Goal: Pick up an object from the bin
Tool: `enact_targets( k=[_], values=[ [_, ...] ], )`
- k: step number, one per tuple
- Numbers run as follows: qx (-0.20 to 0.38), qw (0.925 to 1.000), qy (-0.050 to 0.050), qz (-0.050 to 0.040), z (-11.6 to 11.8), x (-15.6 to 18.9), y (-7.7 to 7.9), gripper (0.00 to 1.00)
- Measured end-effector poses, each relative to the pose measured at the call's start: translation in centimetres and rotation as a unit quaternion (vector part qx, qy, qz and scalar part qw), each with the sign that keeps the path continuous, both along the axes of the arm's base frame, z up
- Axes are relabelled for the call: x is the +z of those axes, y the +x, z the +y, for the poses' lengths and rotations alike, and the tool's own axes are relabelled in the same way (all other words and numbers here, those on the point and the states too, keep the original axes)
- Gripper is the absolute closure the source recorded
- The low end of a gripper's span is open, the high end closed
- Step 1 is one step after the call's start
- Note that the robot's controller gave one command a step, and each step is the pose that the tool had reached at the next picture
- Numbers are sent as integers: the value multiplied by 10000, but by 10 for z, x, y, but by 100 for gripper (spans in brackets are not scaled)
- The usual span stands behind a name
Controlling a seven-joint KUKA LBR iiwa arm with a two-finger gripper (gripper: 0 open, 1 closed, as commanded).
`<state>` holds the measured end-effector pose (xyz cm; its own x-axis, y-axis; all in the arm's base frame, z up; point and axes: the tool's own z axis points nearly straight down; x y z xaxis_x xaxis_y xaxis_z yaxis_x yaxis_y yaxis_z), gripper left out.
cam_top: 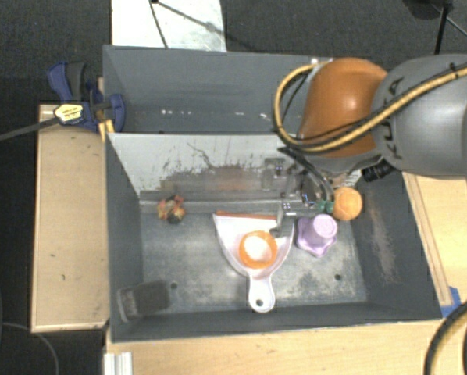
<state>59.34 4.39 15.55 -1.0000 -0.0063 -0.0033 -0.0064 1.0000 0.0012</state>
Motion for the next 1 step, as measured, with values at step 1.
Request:
enact_targets(
  k=[1],
  values=[
    [-1, 10000, 0, 0, 0, 0, 0, 0]
  ],
)
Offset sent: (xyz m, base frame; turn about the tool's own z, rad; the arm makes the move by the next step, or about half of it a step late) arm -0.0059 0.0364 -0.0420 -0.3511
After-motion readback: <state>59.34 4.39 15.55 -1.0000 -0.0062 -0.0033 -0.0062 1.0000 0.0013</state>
